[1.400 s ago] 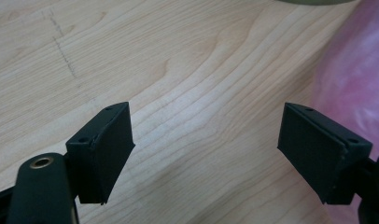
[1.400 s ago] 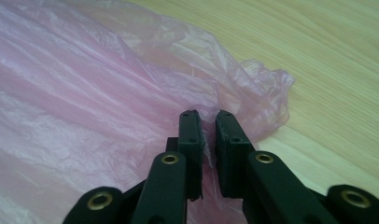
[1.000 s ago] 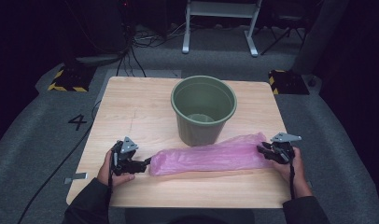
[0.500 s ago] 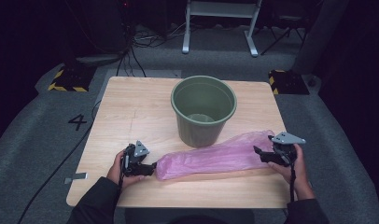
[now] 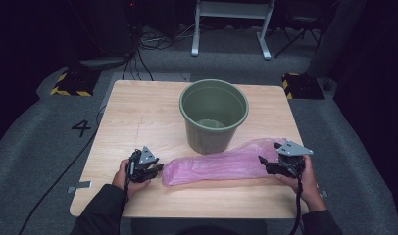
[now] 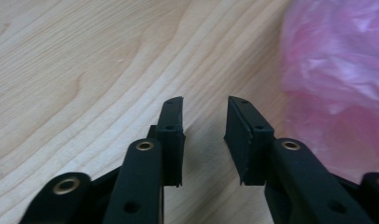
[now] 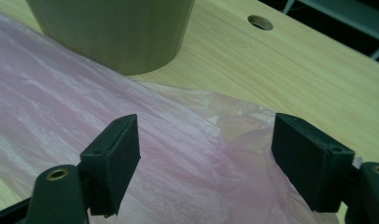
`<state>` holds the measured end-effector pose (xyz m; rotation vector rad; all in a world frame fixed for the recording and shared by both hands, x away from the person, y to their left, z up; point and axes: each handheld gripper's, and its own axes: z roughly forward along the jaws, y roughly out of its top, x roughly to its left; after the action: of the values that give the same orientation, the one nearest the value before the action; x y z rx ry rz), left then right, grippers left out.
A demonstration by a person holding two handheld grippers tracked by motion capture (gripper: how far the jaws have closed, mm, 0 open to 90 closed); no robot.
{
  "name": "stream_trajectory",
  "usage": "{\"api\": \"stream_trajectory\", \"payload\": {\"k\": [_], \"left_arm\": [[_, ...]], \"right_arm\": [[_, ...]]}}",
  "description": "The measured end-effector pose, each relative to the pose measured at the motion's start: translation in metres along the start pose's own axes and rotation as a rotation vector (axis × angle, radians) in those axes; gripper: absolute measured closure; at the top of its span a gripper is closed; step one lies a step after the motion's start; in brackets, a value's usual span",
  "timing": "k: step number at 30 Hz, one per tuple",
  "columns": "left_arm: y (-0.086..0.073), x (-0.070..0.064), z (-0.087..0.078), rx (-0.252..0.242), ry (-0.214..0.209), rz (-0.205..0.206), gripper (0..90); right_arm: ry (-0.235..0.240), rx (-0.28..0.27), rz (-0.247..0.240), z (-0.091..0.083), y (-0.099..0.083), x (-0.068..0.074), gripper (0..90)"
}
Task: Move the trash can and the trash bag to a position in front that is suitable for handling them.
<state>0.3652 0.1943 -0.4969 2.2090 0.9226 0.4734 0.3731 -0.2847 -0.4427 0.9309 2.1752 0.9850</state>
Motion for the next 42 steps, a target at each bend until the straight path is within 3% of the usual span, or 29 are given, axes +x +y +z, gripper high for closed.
{"api": "stream_trajectory", "payload": {"k": [3, 6, 7, 16, 20, 22, 29, 34, 39, 42], "left_arm": [[-0.001, 0.003, 0.001, -0.005, -0.008, -0.017, 69.2], [0.001, 0.001, 0.001, -0.002, 0.003, 0.003, 69.5], [0.001, 0.0, 0.002, -0.004, 0.001, 0.007, 69.8], [0.002, 0.002, 0.004, -0.011, 0.002, -0.002, 66.0], [0.002, 0.005, 0.006, -0.02, -0.005, -0.022, 63.8], [0.002, 0.007, 0.007, -0.028, -0.008, -0.035, 63.1], [0.004, 0.011, 0.013, -0.047, -0.012, -0.043, 62.8], [0.009, 0.012, 0.017, -0.049, -0.015, -0.042, 63.1], [0.011, 0.013, 0.02, -0.045, -0.027, -0.046, 63.0], [0.01, 0.013, 0.019, -0.048, -0.034, -0.05, 62.7]], "right_arm": [[0.051, -0.031, 0.047, -0.004, -0.002, -0.007, 23.5], [0.088, -0.041, 0.017, -0.006, 0.002, 0.001, 22.6], [0.129, -0.046, 0.008, -0.004, 0.005, 0.007, 22.1], [0.266, -0.027, -0.069, 0.017, 0.017, 0.043, 20.0], [0.311, -0.009, -0.089, 0.033, 0.017, 0.056, 19.3], [0.341, 0.02, -0.082, 0.05, 0.013, 0.058, 19.3], [0.359, 0.073, -0.05, 0.075, 0.002, 0.055, 20.5], [0.366, 0.063, -0.051, 0.079, 0.001, 0.055, 20.1], [0.386, 0.054, -0.109, 0.076, 0.004, 0.06, 18.1], [0.405, 0.021, -0.152, 0.064, 0.008, 0.064, 15.7]]}}
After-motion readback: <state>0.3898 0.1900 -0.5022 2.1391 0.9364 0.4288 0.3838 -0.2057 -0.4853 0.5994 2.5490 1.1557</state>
